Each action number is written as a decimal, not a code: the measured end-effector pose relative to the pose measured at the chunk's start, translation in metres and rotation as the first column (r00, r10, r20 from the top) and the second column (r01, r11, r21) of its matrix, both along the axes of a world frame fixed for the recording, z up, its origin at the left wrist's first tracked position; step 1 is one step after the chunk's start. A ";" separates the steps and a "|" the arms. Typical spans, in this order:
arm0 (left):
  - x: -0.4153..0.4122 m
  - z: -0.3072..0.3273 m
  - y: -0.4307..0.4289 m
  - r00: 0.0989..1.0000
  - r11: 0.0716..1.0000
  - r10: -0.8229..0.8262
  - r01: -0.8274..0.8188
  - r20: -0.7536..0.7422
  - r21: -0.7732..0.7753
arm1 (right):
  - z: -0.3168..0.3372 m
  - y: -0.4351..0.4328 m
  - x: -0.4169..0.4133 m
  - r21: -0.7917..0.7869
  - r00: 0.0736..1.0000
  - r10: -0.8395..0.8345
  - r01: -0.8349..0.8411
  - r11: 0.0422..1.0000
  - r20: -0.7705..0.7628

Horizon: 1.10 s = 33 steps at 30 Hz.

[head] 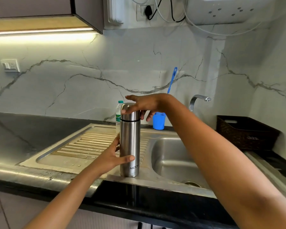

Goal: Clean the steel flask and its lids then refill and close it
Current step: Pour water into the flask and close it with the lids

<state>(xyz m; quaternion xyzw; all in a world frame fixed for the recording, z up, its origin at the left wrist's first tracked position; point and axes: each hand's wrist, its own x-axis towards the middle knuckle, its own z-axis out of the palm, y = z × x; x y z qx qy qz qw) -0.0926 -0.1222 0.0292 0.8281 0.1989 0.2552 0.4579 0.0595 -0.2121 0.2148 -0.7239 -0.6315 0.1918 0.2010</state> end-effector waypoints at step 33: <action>0.147 0.031 0.132 0.996 0.996 -0.027 0.034 0.089 -0.081 | -0.013 0.110 0.123 0.471 0.884 -0.077 0.318 0.823 -0.461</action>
